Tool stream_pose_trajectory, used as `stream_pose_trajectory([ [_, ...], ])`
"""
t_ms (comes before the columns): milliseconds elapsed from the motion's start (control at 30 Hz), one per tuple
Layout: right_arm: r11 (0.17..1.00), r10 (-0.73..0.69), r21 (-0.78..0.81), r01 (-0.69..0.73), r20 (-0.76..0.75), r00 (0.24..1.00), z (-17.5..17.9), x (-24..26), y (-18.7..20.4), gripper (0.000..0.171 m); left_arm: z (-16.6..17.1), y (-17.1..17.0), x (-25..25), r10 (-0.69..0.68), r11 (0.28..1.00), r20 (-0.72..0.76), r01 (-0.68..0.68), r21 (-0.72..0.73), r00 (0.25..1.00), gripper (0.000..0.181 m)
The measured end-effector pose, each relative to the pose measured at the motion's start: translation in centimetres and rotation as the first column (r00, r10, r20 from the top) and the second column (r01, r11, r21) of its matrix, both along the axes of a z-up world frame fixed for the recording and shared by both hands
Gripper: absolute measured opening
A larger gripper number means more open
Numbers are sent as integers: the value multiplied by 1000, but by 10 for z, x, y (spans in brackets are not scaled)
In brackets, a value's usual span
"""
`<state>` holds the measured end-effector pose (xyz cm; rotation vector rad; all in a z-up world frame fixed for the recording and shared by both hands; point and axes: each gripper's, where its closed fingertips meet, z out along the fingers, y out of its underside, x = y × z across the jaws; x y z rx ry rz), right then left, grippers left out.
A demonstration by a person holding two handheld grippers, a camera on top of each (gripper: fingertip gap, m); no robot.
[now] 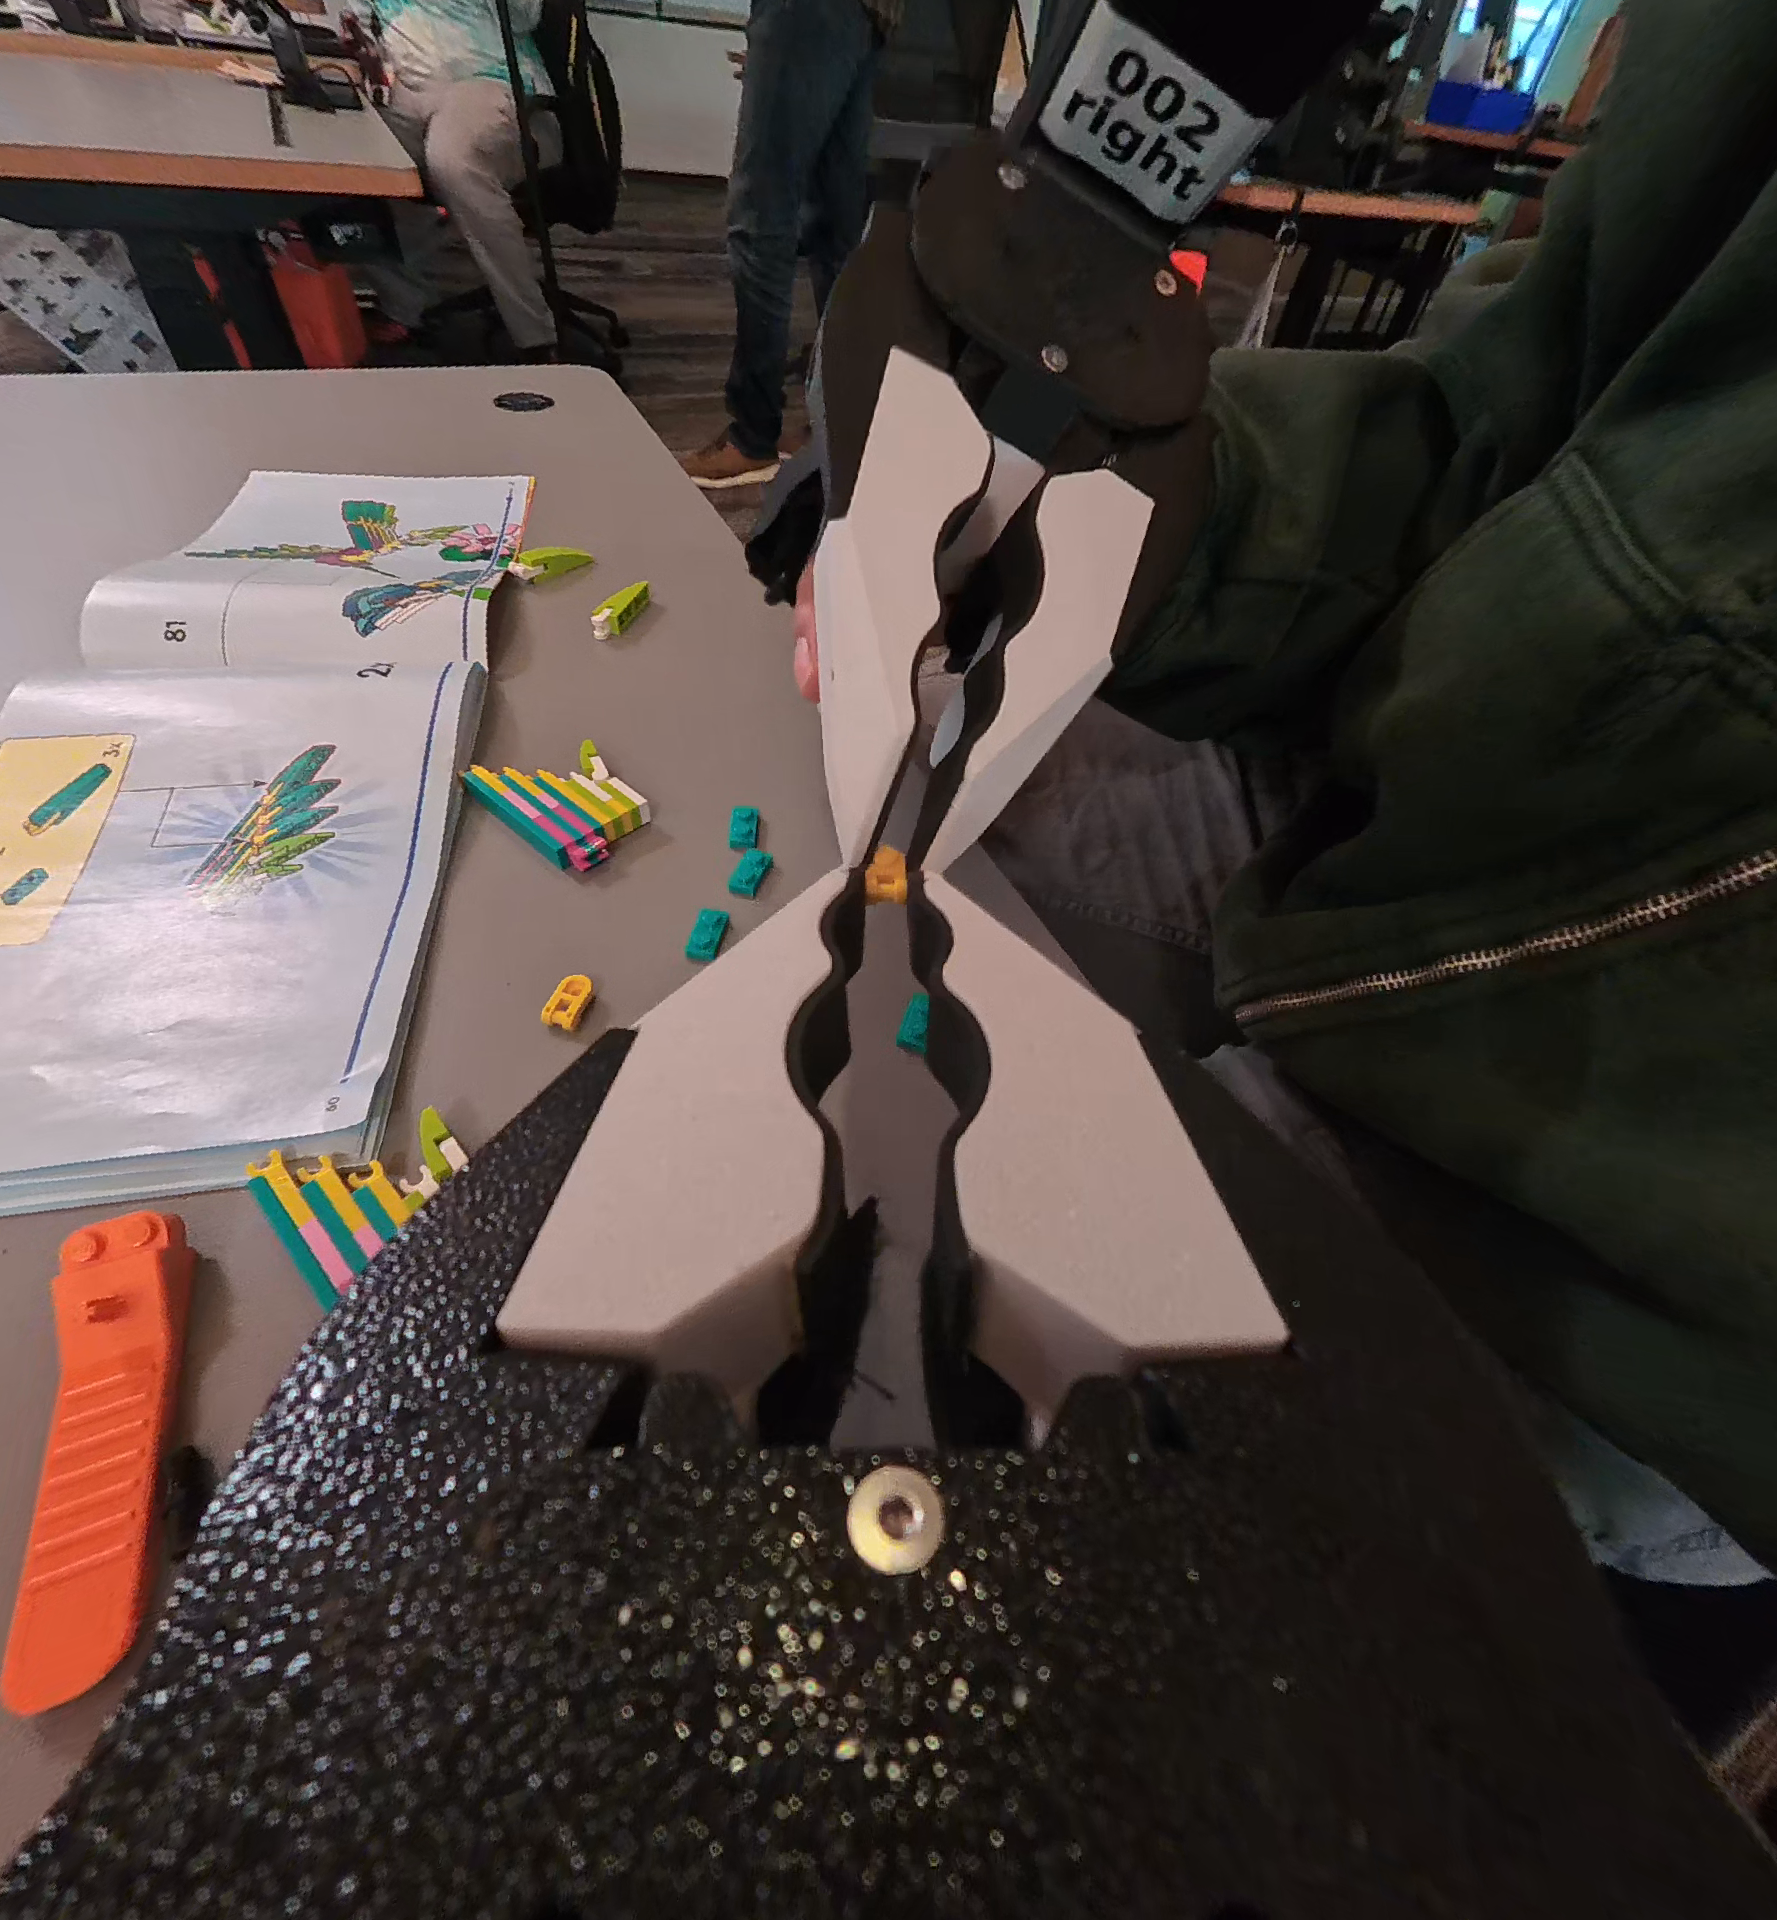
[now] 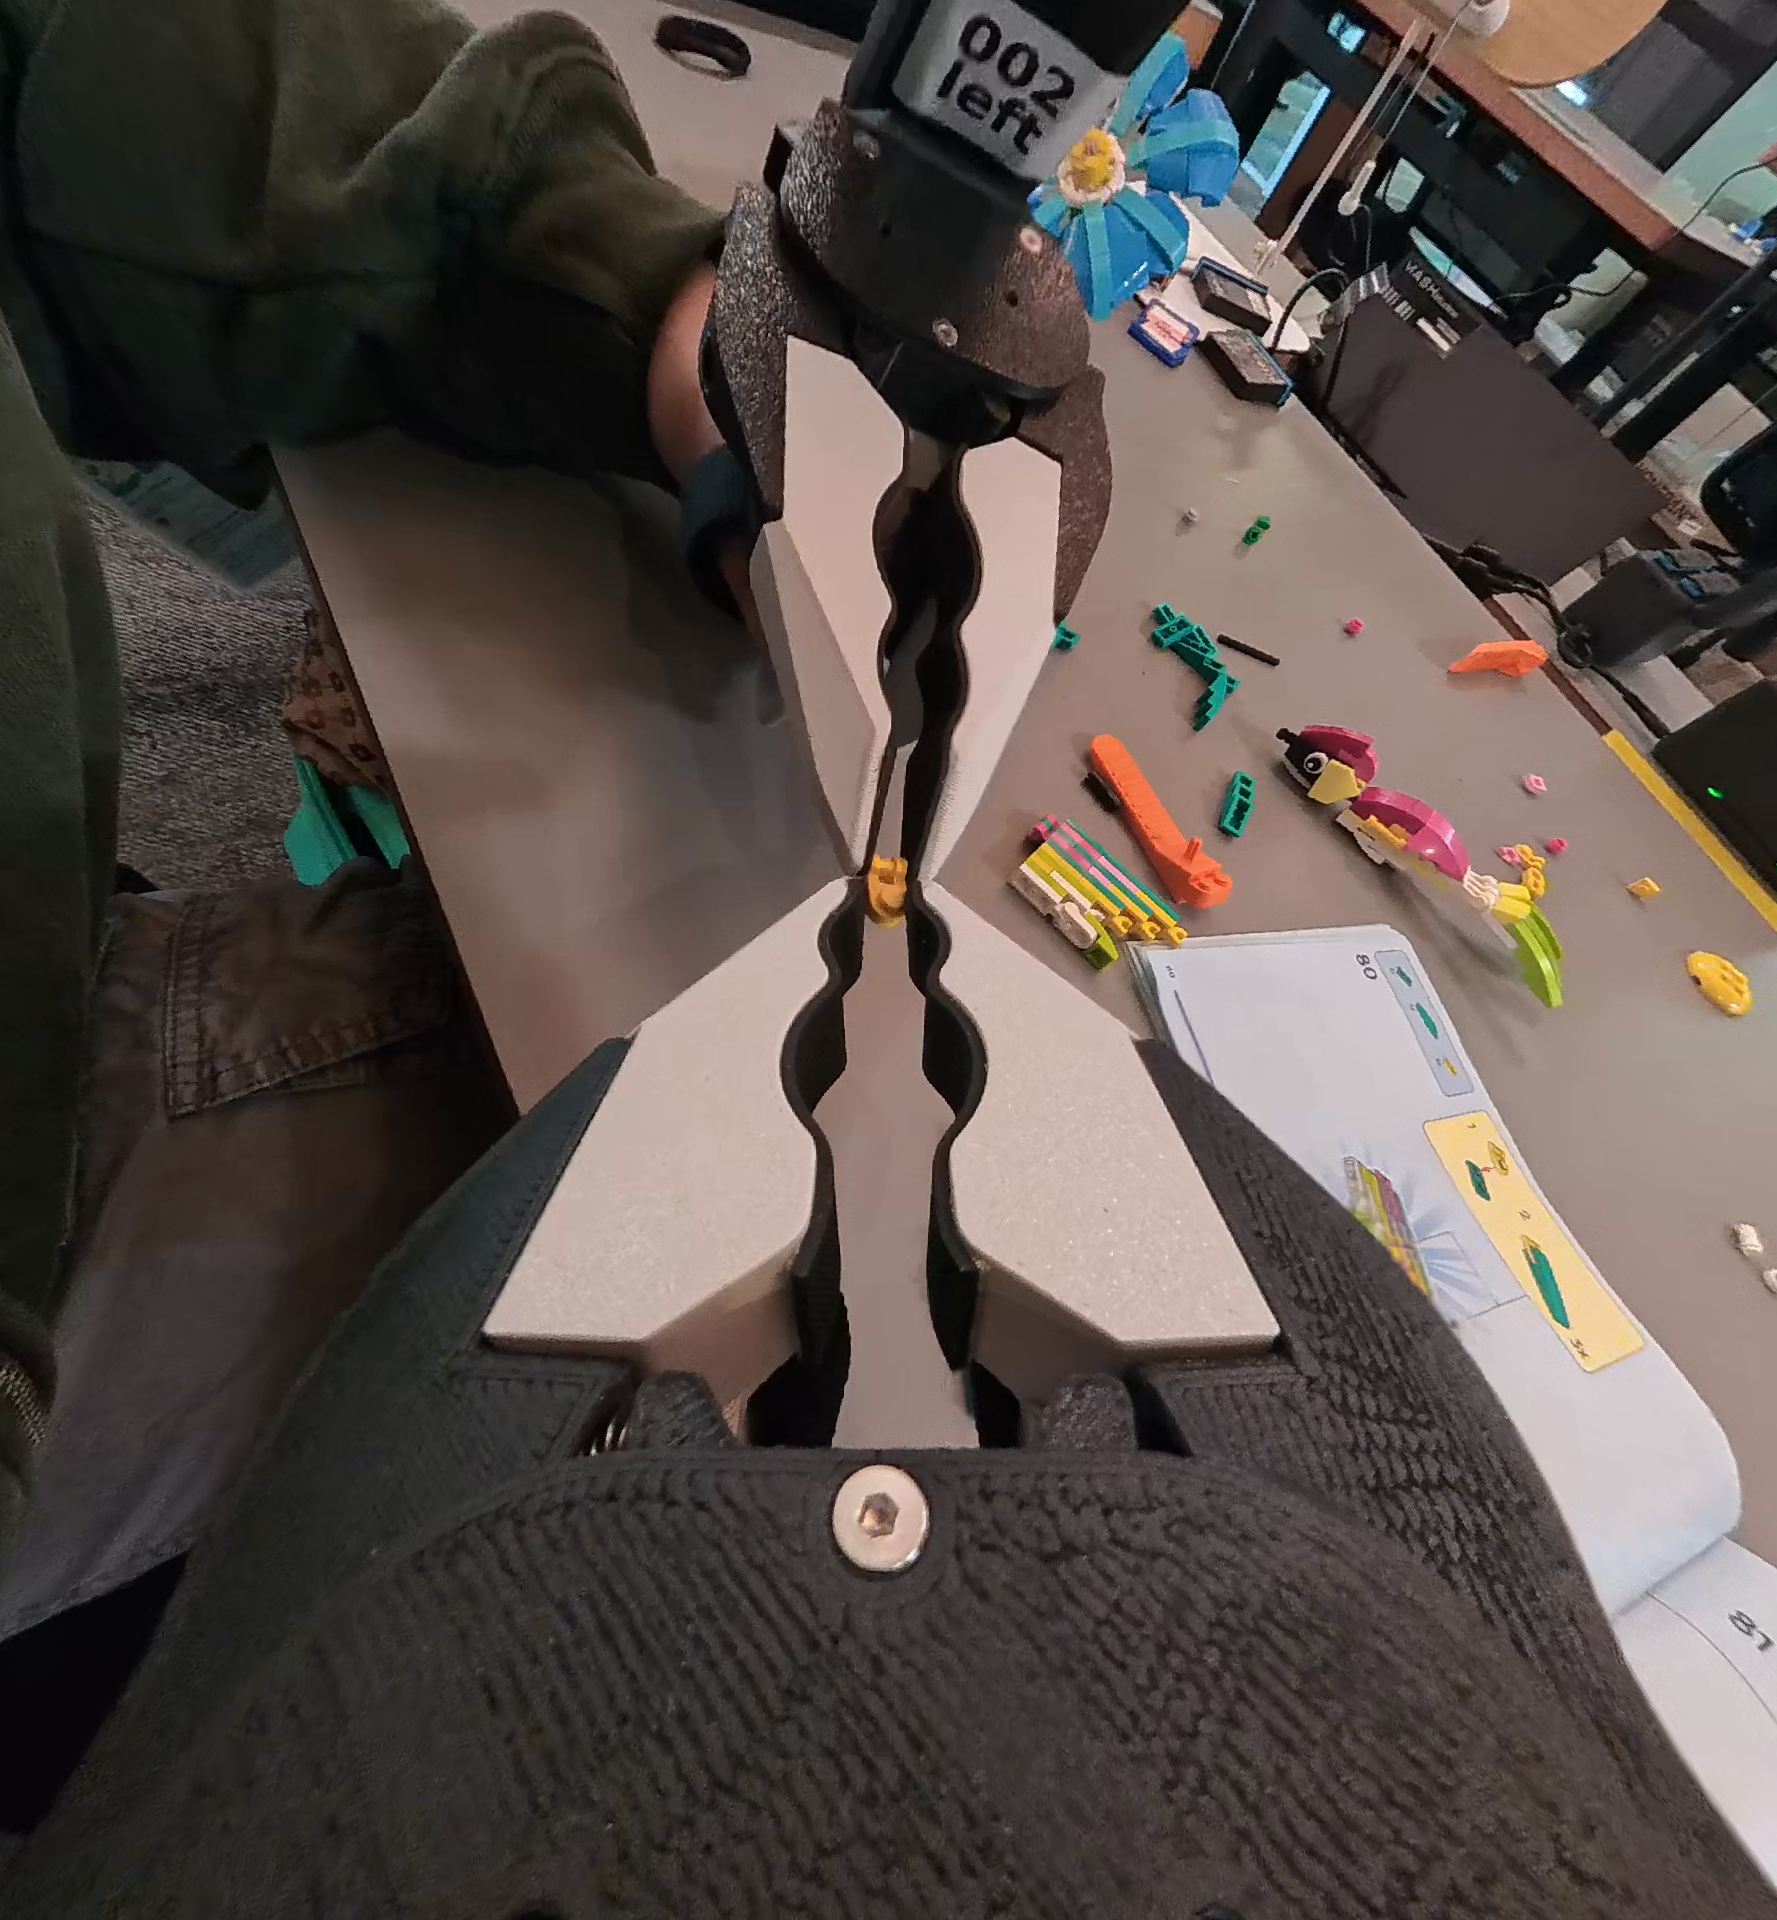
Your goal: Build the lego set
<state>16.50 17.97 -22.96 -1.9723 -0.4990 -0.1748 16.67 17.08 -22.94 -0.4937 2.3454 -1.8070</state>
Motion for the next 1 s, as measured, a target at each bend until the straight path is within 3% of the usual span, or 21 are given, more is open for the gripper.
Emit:
stream_pose_trajectory([
  [233, 1000, 22, 1, -23, -187, 982, 1, -3, -3, 7, -1, -1, -4, -24, 999, 58, 21, 50, 998, 5],
  [833, 998, 46, 46, -37, -217, 975, 11, -5, -3, 6, 8, -1, -5, -30, 999, 29, 31, -38, 999, 6],
  [933, 999, 39, 31, -33, -250, 967, 9, -5, -4, 6, 6, -1, -5, -37, 999, 39, 37, -1, 999, 6],
  [1000, 998, -8, -66, -13, -312, 950, -5, -3, -8, 14, -3, 0, -5, -37, 997, 56, 33, 74, 998, 6],
])
